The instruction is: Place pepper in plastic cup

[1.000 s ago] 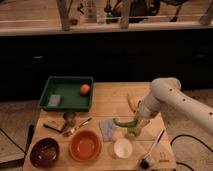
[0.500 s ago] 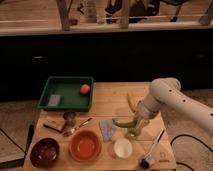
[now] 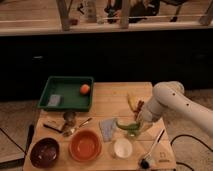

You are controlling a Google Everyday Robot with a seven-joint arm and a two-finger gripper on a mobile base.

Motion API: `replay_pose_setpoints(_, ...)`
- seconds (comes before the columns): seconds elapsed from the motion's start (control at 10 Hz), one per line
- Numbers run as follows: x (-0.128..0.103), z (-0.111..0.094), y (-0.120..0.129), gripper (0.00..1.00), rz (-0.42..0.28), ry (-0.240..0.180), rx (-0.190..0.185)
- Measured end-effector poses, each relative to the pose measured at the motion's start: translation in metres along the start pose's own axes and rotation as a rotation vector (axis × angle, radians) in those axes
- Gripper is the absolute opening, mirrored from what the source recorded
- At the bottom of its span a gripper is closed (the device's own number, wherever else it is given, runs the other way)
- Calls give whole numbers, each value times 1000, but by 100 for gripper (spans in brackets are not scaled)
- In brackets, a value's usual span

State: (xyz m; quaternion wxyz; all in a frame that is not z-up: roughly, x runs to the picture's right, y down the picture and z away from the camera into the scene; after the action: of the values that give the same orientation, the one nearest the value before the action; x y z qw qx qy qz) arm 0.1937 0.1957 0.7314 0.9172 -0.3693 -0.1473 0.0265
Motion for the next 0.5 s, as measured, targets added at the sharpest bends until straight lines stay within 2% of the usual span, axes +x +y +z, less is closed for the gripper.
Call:
replay_pose_setpoints(0.1, 4, 1, 1, 5, 10, 4, 1)
replay_pose_setpoints(0.2, 11, 2, 2, 18, 24, 12, 3)
replay_pose_setpoints(0.3, 14, 3, 3, 24, 31, 16, 3)
replay_pose_setpoints(0.5, 19, 6, 1, 50, 37, 32, 0)
